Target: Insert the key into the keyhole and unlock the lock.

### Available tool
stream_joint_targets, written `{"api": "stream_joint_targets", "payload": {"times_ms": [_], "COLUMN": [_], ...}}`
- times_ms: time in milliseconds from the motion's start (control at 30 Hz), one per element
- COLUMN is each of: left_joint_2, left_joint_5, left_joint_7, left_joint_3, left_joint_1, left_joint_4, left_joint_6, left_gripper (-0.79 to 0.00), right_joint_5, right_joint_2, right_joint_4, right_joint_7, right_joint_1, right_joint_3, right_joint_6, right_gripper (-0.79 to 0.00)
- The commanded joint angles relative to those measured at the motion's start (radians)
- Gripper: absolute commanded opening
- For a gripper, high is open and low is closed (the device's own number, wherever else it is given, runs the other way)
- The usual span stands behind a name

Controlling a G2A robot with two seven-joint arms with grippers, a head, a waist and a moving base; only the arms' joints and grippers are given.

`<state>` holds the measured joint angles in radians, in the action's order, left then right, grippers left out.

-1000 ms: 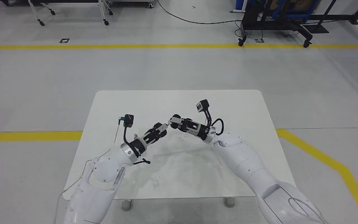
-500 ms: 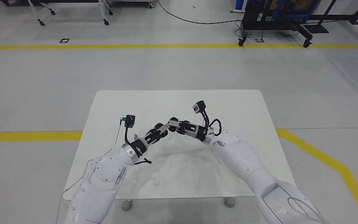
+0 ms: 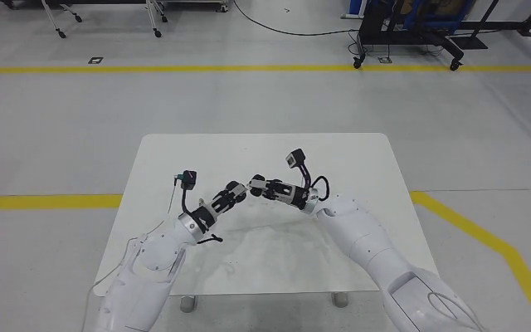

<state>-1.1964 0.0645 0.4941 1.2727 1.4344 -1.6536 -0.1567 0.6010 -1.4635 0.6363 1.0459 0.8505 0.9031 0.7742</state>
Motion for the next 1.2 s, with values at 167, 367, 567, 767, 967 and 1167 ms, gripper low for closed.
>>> {"api": "stream_joint_targets", "payload": {"times_ms": [167, 367, 567, 767, 967, 1167], "left_joint_2": [0.002, 0.003, 0.004, 0.005, 0.005, 0.006], "left_joint_5": [-0.001, -0.015, -0.033, -0.033, -0.031, -0.018], "left_joint_7": [0.000, -0.001, 0.013, 0.028, 0.022, 0.006], "left_joint_3": [0.006, 0.007, 0.007, 0.000, -0.004, -0.005], "left_joint_1": [0.009, 0.013, 0.018, 0.022, 0.020, 0.018], "left_joint_4": [-0.012, -0.017, -0.028, -0.035, -0.028, -0.028], "left_joint_6": [-0.010, -0.008, -0.014, -0.022, -0.017, -0.015], "left_gripper": [-0.785, -0.594, -0.505, -0.656, -0.785, -0.785], "right_joint_5": [-0.001, -0.003, 0.002, 0.003, 0.006, 0.002], "right_joint_2": [0.002, 0.003, 0.004, 0.002, 0.001, 0.003], "right_joint_4": [0.004, 0.004, 0.001, -0.003, 0.000, 0.012], "right_joint_7": [0.004, 0.003, 0.002, 0.005, 0.008, 0.013], "right_joint_1": [0.003, 0.005, 0.005, 0.003, 0.003, 0.010], "right_joint_3": [0.005, 0.010, 0.017, 0.017, 0.017, 0.017], "right_joint_6": [-0.004, -0.003, -0.002, -0.005, -0.008, -0.013], "right_gripper": [-0.785, -0.785, -0.785, -0.785, -0.785, -0.785]}}
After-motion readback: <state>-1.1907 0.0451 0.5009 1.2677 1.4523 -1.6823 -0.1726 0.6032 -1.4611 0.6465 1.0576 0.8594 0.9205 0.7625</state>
